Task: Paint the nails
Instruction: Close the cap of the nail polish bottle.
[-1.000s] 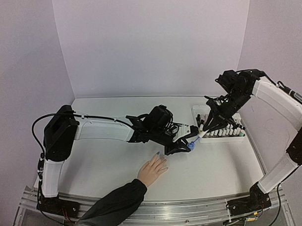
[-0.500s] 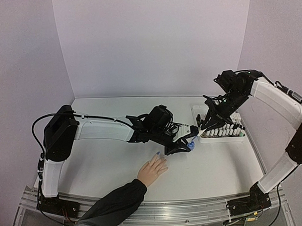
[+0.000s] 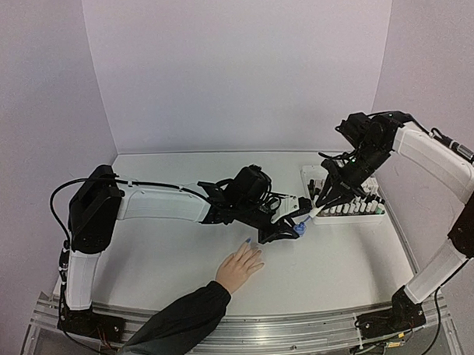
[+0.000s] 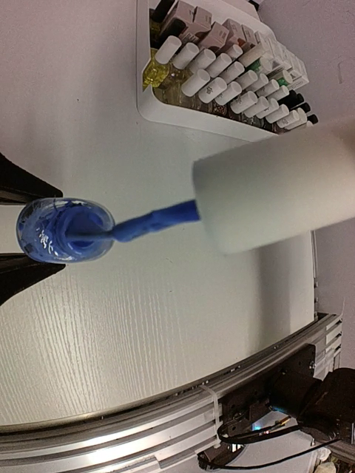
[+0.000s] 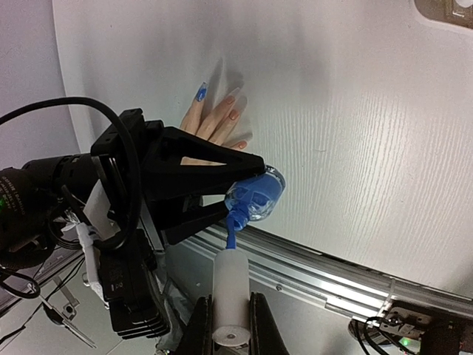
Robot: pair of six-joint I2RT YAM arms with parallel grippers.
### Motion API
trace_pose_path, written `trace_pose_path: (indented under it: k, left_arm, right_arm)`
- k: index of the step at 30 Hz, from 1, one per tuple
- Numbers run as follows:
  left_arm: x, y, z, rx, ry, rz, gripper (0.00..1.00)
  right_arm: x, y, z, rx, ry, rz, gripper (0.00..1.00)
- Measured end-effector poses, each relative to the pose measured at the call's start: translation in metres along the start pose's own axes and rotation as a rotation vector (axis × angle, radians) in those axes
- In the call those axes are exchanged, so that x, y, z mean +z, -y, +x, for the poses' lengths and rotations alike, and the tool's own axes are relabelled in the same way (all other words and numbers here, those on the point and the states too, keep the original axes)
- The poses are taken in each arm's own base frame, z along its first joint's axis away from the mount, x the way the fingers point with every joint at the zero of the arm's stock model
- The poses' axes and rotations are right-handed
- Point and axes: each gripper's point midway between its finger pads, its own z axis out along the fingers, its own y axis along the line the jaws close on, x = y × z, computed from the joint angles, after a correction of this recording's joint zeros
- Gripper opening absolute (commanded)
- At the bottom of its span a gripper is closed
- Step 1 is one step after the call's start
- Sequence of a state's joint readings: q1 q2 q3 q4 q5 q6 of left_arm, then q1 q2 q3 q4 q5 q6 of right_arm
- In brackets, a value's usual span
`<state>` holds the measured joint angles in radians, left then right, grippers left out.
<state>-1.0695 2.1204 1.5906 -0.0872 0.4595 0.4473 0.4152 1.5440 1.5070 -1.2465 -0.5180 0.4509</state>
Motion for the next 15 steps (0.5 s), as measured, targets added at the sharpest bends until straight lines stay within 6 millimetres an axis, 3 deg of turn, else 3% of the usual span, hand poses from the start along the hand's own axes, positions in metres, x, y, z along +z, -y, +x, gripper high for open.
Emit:
trace_pose_path:
  k: [15]
  left_arm:
    - [0.0000, 0.0000, 0.0001, 0.000, 0.000, 0.000, 0.00]
  right_arm:
    - [-0.0019, 0.0037, 0.0058, -0.009, -0.026, 0.025, 0.00]
